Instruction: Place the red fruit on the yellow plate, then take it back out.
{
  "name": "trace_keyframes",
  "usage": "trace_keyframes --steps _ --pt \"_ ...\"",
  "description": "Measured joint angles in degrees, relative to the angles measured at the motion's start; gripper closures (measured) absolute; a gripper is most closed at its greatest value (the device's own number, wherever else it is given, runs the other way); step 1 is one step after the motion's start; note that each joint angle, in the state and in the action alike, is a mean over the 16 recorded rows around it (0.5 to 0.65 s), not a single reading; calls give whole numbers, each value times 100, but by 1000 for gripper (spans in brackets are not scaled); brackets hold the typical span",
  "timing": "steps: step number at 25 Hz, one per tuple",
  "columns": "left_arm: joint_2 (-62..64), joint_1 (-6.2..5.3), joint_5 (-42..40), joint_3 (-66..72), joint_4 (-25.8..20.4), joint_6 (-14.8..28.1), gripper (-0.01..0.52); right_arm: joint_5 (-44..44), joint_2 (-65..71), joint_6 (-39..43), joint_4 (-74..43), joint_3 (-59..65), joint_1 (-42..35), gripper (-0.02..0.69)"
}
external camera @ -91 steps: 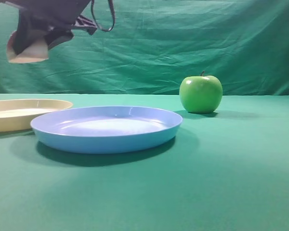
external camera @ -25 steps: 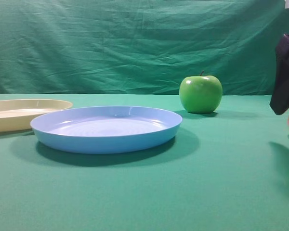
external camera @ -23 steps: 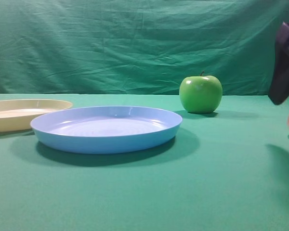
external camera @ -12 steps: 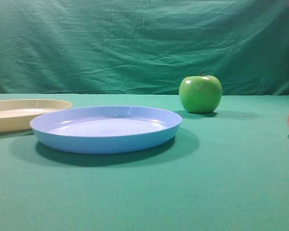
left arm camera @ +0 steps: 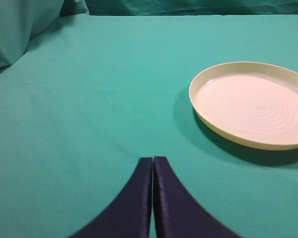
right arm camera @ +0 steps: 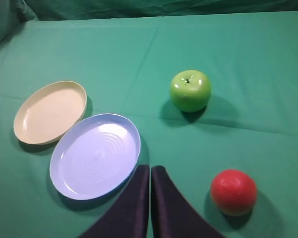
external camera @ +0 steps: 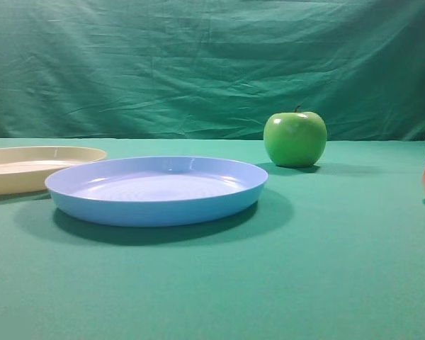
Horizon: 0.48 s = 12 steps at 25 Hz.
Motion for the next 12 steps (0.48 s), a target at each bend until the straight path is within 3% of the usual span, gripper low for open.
trace_keyframes --steps 6,12 --pt "0 0 0 0 0 0 514 172 -707 0 -282 155 -94 665" --pt "0 0 0 0 0 0 514 -201 -1416 0 -429 616 -281 665"
